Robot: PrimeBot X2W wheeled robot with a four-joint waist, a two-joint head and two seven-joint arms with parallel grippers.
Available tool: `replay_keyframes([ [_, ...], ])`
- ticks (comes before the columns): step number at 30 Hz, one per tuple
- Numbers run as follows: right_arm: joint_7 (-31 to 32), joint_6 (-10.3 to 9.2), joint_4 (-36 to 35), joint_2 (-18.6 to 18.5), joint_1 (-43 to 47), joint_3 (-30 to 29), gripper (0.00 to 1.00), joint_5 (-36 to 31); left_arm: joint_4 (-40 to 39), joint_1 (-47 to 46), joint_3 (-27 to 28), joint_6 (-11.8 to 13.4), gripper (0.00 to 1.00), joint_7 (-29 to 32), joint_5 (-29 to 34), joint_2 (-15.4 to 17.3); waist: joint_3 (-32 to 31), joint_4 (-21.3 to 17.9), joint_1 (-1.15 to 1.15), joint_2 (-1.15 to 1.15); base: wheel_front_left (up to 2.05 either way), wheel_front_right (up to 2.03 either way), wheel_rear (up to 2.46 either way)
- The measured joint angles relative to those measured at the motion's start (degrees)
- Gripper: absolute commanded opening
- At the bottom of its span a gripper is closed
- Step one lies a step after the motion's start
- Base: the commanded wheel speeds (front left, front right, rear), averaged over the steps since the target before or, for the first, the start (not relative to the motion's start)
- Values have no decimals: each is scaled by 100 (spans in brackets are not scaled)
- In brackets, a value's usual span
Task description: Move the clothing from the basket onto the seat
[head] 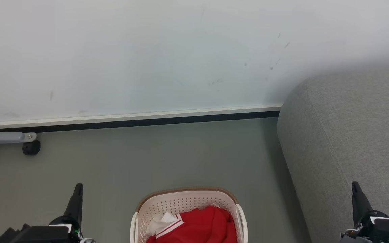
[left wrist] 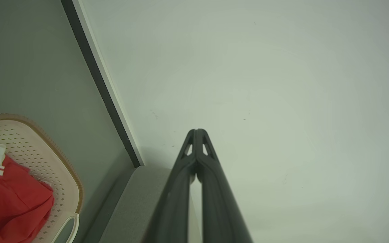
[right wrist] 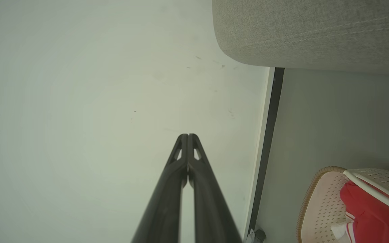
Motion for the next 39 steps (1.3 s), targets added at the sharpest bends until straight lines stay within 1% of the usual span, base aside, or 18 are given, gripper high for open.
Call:
replay_keyframes([
  [29,0,0,0,0,0,0,0,0,-1,0,0,0,0,0,1,0,0,0,0,0,0,0,0],
  [30,0,0,0,0,0,0,100,0,-1,0,0,0,100,0,1,0,0,0,0,0,0,0,0],
  [31,0,-1,24,3,8,4,0,-1,19,13,-7,2,0,-1,1,-4,0,0,0,0,0,0,0],
  [32,-1,-5,71,14,29,11,100,-2,73,40,-11,4,100,-1,1,-15,0,0,0,0,0,0,0],
  [33,-1,-10,134,31,68,19,0,-2,137,83,-18,7,0,-1,1,-32,0,0,0,0,0,0,0],
  [34,-1,-11,198,52,125,25,100,-2,187,144,-24,7,100,-1,1,-52,0,0,0,0,0,0,0],
  [39,-58,-34,352,109,286,109,100,-2,319,319,-70,8,100,-51,2,-77,-1,0,0,0,0,0,0],
])
